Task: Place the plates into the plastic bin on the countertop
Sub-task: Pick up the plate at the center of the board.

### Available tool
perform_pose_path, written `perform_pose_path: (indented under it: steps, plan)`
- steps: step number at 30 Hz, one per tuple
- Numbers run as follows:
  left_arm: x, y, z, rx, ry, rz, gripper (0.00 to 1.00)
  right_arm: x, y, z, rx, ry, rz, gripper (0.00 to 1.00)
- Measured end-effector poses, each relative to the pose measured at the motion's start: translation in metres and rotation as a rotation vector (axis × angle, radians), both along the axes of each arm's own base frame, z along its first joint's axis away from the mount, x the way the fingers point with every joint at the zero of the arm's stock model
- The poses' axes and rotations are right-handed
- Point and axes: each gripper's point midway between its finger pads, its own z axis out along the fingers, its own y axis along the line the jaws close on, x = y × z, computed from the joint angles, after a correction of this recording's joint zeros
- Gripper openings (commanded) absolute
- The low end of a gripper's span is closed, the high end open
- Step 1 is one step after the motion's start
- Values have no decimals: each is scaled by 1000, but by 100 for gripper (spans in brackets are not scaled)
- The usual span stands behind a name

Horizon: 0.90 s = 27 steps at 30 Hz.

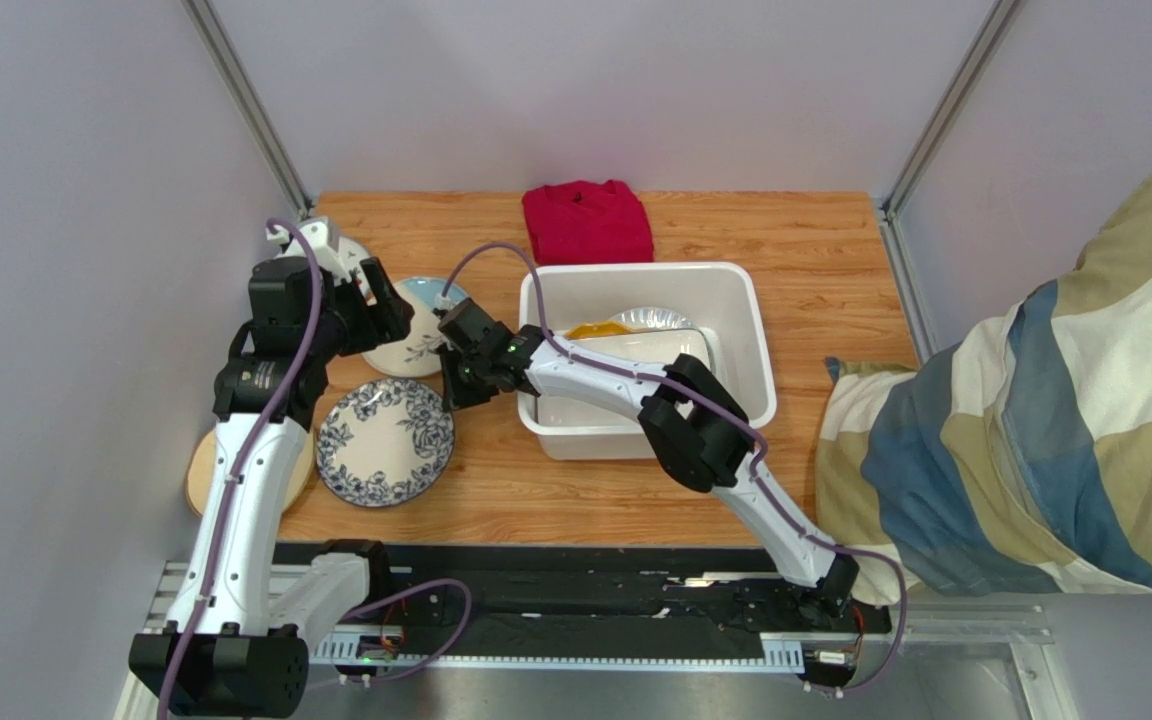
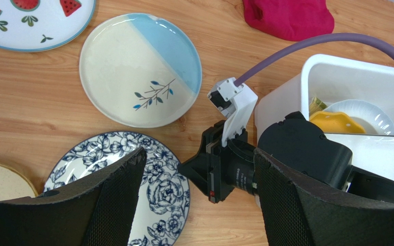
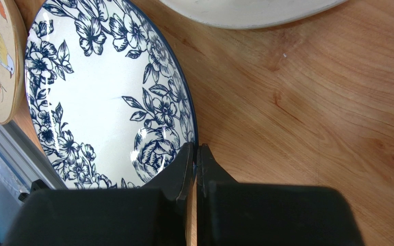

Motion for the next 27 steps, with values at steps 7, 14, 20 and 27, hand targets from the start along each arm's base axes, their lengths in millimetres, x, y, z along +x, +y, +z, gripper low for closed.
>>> perform_pose_path:
  steps: [7,14,20,27]
  plan:
    - [-1,0,0,0,-3,0,82,2,-1,2,3,-14,-9,0]
    - [0,0,0,1,-7,0,82,-3,-22,17,-21,-80,-37,0]
    - [0,1,0,2,-7,4,82,14,-51,56,-32,-169,-86,0]
    - [-1,3,-7,-2,2,22,82,23,-71,74,-85,-235,-106,0]
